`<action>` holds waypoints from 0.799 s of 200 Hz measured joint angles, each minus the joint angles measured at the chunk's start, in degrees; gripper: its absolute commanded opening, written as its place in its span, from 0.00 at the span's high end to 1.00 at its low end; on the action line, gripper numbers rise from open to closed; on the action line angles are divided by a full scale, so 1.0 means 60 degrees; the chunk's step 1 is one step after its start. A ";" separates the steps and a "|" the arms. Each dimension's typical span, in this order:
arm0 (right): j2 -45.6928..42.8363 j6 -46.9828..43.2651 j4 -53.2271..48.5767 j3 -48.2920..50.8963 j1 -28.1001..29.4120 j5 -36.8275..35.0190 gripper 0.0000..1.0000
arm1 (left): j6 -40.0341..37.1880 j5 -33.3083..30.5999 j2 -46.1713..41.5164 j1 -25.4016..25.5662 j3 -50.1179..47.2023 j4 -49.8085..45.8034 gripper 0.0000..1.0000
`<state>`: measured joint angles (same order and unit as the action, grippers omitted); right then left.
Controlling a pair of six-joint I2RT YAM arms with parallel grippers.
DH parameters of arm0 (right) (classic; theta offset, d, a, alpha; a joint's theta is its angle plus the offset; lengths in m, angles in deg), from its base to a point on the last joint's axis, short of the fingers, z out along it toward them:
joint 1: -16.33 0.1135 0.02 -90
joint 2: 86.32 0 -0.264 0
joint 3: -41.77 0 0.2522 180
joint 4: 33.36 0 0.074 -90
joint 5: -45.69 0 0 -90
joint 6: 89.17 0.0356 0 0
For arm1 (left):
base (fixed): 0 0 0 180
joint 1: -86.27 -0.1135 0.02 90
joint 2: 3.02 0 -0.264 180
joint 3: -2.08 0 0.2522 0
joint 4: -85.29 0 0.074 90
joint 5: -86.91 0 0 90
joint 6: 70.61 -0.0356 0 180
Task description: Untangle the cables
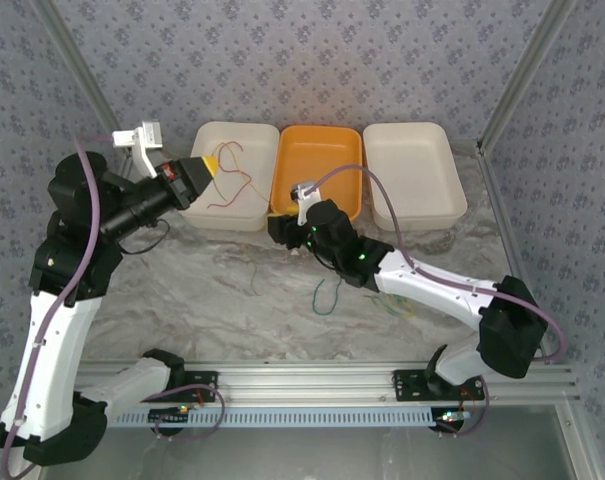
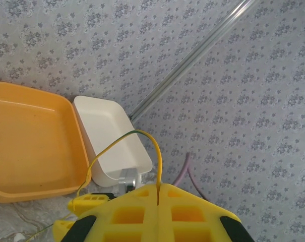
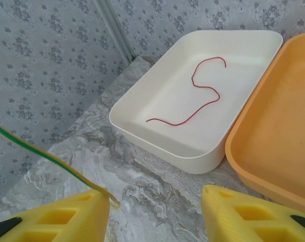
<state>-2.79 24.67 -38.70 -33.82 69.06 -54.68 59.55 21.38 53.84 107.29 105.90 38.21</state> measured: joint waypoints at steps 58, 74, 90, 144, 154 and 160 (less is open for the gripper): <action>0.0277 0.0066 -0.0197 -0.0510 -0.0135 0.0084 0.52 | 0.0233 0.0120 0.0000 0.0000 0.0000 0.0011 1.00; 0.0335 0.0062 -0.0313 -0.0790 -0.0328 0.0277 0.54 | 0.0350 0.0215 0.0255 0.0011 0.0004 0.0160 1.00; 0.0492 0.0084 -0.0463 -0.1330 -0.0597 0.0492 0.63 | 0.0477 0.0291 0.0627 0.0047 0.0109 0.0364 1.00; 0.0925 0.0284 -0.0750 -0.2925 -0.2069 0.1341 1.00 | 0.0707 0.0328 0.2703 0.0076 0.1497 0.1439 1.00; 0.1005 0.0317 -0.0827 -0.3089 -0.2350 0.1472 1.00 | 0.0750 0.0321 0.3038 0.0109 0.1643 0.1858 1.00; 0.1038 0.0353 -0.0900 -0.3180 -0.2477 0.1559 1.00 | 0.0765 0.0317 0.3242 0.0138 0.1698 0.2135 1.00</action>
<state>3.44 26.79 -44.10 -52.90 54.20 -45.33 64.14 23.28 73.30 108.12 116.09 51.02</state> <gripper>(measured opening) 0.062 0.061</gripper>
